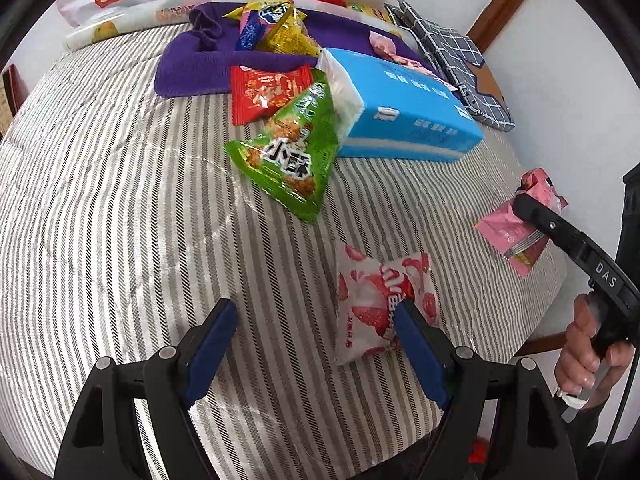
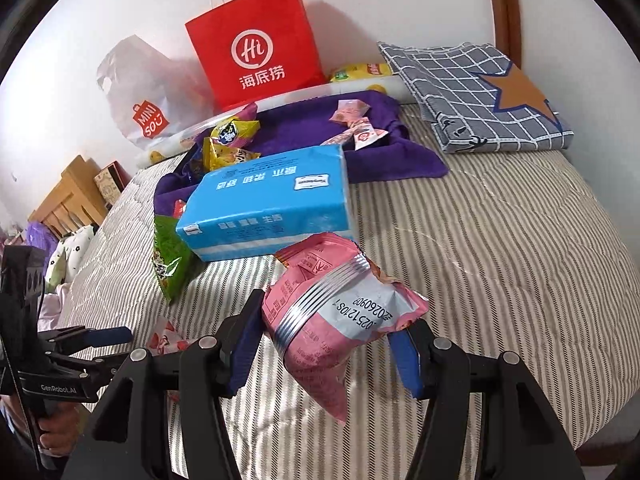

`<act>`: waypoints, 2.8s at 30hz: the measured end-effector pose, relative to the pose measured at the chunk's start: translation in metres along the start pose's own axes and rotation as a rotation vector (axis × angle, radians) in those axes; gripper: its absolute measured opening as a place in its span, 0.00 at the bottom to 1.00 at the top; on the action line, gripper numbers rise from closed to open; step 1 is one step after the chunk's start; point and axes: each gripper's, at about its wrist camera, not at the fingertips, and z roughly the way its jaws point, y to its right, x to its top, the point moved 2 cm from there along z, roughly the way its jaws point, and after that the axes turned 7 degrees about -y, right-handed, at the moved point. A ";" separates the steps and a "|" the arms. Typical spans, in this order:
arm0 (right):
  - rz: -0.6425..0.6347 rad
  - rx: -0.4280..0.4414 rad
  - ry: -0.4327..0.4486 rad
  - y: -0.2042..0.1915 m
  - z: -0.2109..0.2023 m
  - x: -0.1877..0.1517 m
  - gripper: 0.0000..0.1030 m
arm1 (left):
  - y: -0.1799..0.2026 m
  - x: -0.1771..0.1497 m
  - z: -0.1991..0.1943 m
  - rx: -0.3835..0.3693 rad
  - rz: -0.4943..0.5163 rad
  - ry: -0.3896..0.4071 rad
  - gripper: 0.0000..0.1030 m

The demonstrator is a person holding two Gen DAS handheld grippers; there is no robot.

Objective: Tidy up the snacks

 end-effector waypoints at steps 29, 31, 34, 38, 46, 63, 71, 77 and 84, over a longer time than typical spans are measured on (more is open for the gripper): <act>0.038 -0.031 0.014 0.039 -0.013 -0.017 0.57 | 0.075 0.010 0.036 0.149 0.104 -0.008 0.93; 0.039 -0.033 0.011 0.041 -0.013 -0.018 0.57 | 0.079 0.011 0.039 0.178 0.116 -0.007 0.93; 0.043 -0.035 0.010 0.044 -0.012 -0.019 0.57 | 0.084 0.009 0.042 0.221 0.137 0.002 0.93; 0.052 -0.039 0.006 0.049 -0.012 -0.021 0.57 | 0.087 0.010 0.044 0.248 0.148 0.007 0.92; 0.059 -0.041 0.000 0.053 -0.011 -0.022 0.57 | 0.080 0.006 0.037 0.257 0.135 0.019 0.81; 0.055 -0.047 -0.001 0.051 -0.013 -0.023 0.57 | 0.065 0.002 0.025 0.229 0.105 0.028 0.67; 0.053 -0.052 0.007 0.051 -0.017 -0.021 0.57 | 0.060 0.000 0.018 0.166 0.098 0.027 0.57; 0.048 -0.056 0.015 0.049 -0.021 -0.021 0.57 | 0.056 -0.002 0.013 0.132 0.086 0.027 0.55; 0.040 -0.061 0.026 0.046 -0.027 -0.017 0.57 | 0.055 0.000 0.004 0.102 0.072 0.044 0.55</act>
